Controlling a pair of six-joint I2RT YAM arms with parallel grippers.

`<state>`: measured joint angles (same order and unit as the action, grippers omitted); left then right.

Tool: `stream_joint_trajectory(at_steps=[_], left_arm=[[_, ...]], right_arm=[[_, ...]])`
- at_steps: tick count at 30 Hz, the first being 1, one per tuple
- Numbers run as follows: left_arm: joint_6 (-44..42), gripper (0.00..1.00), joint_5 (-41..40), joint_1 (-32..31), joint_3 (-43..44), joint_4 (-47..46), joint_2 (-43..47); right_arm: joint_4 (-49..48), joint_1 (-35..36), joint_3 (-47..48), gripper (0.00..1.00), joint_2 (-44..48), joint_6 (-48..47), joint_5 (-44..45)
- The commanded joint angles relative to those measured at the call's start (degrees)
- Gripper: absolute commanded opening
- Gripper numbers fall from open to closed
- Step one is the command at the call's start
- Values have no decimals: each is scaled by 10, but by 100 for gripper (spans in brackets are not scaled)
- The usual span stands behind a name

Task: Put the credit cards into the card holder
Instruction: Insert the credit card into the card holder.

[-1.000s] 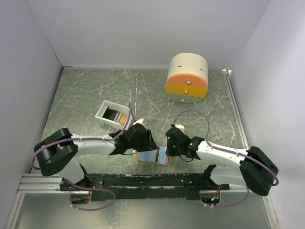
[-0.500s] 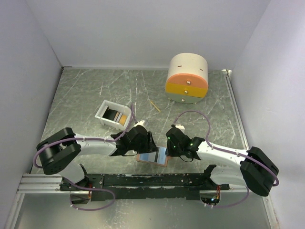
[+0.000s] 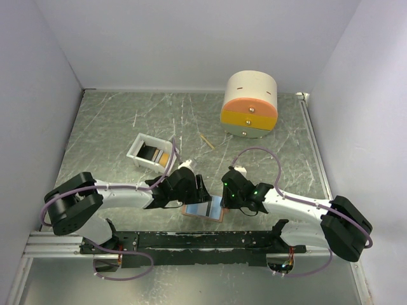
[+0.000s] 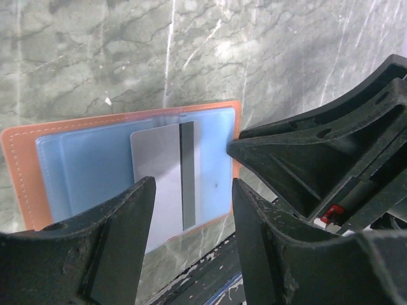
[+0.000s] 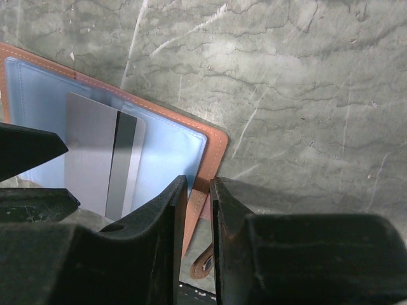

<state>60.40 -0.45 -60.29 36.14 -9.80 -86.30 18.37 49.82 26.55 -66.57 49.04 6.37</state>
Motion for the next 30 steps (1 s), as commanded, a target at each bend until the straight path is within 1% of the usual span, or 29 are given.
stream_joint_trajectory(at_steps=[1, 6, 12, 19, 30], left_arm=[[-7, 63, -33, -5, 6, 44, 16], [-7, 63, -33, -5, 7, 50, 1], [-9, 62, -23, -5, 6, 27, -18], [-7, 61, -19, -7, 7, 20, -17], [1, 48, -2, -18, 25, -1, -40]], right_arm=[[-5, -2, -7, 21, 7, 5, -2], [-5, -2, -5, 21, 6, 5, -2], [-4, -2, -6, 21, 7, 6, -3], [-8, -1, -9, 21, 8, 7, -4], [-26, -2, -15, 21, 3, 13, -12]])
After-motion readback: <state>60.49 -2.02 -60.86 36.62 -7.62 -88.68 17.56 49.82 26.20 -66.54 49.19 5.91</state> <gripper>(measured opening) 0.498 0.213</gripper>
